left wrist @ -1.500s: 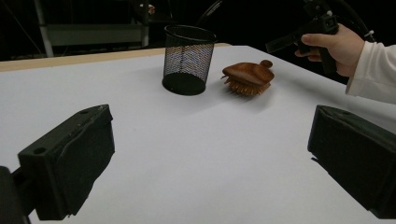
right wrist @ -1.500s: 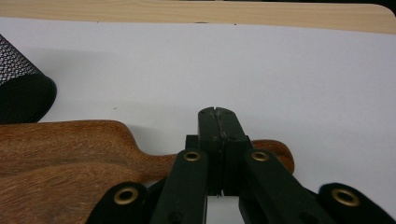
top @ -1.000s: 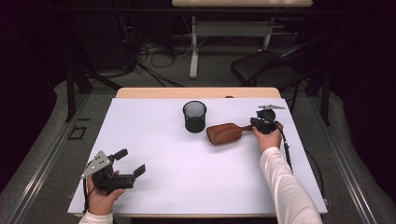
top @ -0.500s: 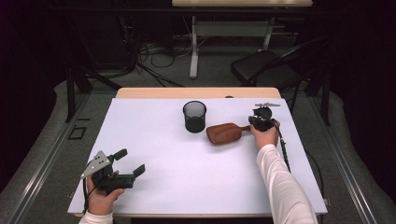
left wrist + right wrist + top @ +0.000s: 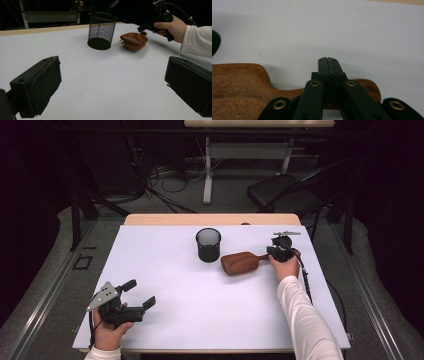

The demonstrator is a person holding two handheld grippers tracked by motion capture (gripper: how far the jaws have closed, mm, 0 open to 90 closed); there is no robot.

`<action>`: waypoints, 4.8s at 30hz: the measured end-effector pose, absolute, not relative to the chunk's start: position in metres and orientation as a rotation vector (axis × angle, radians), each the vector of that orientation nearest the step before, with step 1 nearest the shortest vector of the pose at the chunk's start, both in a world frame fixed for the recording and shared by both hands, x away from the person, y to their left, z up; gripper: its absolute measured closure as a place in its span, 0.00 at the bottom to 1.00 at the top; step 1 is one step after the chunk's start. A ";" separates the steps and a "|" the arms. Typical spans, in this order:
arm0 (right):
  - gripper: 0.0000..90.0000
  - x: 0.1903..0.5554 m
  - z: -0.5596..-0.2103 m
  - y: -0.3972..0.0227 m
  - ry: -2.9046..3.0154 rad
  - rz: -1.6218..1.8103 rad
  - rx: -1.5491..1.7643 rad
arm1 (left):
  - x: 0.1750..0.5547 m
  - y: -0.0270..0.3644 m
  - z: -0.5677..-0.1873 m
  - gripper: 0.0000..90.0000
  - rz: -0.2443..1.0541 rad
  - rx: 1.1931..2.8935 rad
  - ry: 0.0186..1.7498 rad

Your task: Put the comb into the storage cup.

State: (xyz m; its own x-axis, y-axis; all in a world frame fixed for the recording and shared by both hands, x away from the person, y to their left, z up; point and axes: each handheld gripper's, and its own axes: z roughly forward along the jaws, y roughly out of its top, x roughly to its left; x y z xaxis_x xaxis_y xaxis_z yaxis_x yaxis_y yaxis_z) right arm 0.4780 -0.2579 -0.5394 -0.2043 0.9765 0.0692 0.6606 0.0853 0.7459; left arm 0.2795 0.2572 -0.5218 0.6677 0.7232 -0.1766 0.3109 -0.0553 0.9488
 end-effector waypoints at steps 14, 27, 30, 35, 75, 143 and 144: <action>1.00 0.468 -0.542 -0.253 1.972 0.928 1.573 | 0.279 0.257 -0.521 0.01 0.413 1.650 0.853; 1.00 0.450 -0.538 -0.247 2.020 0.949 1.534 | 0.279 0.257 -0.521 0.01 0.413 1.648 0.850; 1.00 0.447 -0.537 -0.247 2.036 0.958 1.525 | 0.279 0.257 -0.521 0.01 0.415 1.651 0.848; 1.00 0.443 -0.536 -0.248 2.068 0.953 1.518 | 0.279 0.257 -0.521 0.01 0.414 1.649 0.848; 1.00 0.388 -0.548 -0.240 2.106 1.062 1.522 | 0.279 0.256 -0.521 0.01 0.417 1.643 0.855; 0.23 0.387 -0.533 -0.232 2.053 1.069 1.450 | 0.278 0.257 -0.520 0.01 0.419 1.653 0.845; 0.21 0.387 -0.533 -0.231 2.057 1.056 1.450 | 0.278 0.256 -0.520 0.01 0.419 1.654 0.845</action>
State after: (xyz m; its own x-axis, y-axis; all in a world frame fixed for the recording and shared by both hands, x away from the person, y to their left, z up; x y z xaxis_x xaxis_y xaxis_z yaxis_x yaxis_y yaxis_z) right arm 0.3870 -0.2306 -0.5327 -0.3756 0.9222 0.0917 0.6122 0.1726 0.7716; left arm 0.2784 0.2565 -0.5204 0.6744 0.7196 -0.1655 0.3032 -0.0655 0.9507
